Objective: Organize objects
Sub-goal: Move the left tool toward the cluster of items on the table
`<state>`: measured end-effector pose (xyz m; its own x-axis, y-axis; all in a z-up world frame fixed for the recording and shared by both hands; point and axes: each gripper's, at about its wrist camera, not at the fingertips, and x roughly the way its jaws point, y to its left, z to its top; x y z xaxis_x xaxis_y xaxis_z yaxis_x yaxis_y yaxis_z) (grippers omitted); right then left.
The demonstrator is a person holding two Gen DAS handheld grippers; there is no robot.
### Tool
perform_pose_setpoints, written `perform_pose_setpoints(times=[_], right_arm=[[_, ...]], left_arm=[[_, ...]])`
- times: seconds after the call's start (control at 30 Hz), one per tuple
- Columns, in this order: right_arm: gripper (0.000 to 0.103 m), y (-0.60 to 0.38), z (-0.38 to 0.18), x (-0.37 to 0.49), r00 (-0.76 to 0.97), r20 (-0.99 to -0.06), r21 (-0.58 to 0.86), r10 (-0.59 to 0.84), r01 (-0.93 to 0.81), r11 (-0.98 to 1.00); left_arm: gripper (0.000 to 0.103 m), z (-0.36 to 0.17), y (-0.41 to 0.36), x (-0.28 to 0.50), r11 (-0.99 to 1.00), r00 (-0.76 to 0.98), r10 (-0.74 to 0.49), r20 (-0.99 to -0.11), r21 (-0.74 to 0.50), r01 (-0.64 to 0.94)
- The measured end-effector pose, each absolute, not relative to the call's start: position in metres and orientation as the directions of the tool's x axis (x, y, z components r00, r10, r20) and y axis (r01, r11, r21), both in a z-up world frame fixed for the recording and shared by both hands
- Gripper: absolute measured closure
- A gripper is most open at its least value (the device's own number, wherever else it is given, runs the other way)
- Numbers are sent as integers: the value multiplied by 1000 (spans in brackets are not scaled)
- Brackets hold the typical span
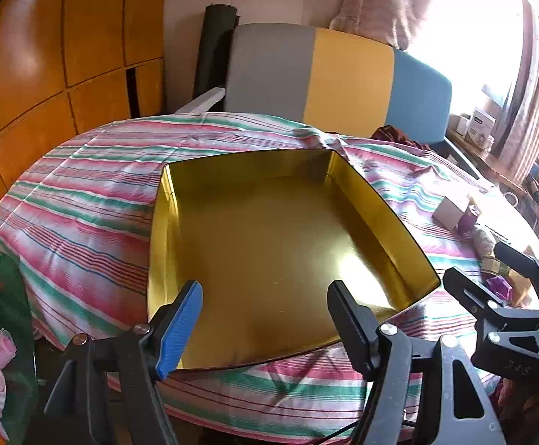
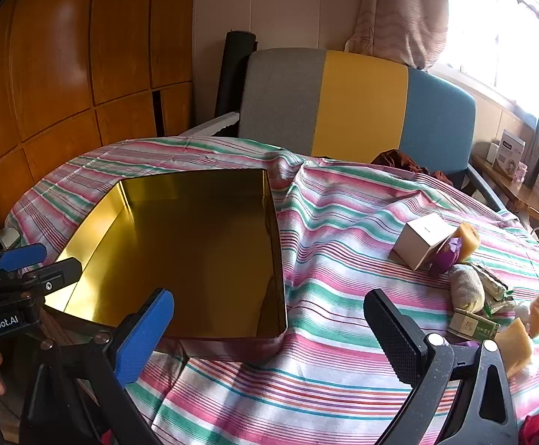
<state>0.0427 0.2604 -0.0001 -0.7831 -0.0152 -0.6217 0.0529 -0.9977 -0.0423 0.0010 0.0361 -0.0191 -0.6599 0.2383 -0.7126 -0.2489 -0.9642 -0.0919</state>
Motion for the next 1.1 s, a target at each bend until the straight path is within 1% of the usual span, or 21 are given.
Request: perform_pose_setpoints(times=[0.27,0.37,0.43,0.53,0.6,0.7,0.83,0.9,0.93,1.0,1.1], right_arm=[[0,280,1,43,-774,-633,-51,8,31,-998],[0,309,4,42,-760,-650,-6,-6,13,-1000],[0,333,8,41,-755,-655,20,7,-27,-999],[0,384,16,47,-753,-655,43,64,-122,-992],[0,422,23,55,-749,-648,27,138,-204,-979],[0,475,25,67,-731,-645,31,222,-315,-948],[0,536,16,83,-713,-649,103,265,-428,-898],[0,559,8,92,-712,-649,162,268,-474,-866],[0,567,6,96,-709,-654,195,264,-495,-847],[0,585,2,100,-724,-654,306,220,-519,-798],[0,596,2,105,-741,-638,367,210,-532,-763]], left_arm=[[24,-13,57,0,-936,-644,299,-704,-85,-342],[21,-9,70,-2,-919,-635,327,-700,-78,-387],[21,-7,80,-5,-908,-621,343,-705,-78,-412],[21,-8,96,-8,-885,-586,365,-724,-75,-459],[21,-9,107,-10,-873,-565,369,-738,-66,-484],[21,-9,124,-15,-844,-508,402,-762,-92,-529],[21,3,159,-21,-802,-475,441,-762,-96,-590],[21,9,177,-25,-777,-458,468,-756,-105,-621],[21,10,186,-27,-765,-447,480,-755,-110,-634],[21,13,208,-32,-735,-414,500,-760,-120,-668],[21,12,250,-40,-691,-392,503,-770,-87,-717]])
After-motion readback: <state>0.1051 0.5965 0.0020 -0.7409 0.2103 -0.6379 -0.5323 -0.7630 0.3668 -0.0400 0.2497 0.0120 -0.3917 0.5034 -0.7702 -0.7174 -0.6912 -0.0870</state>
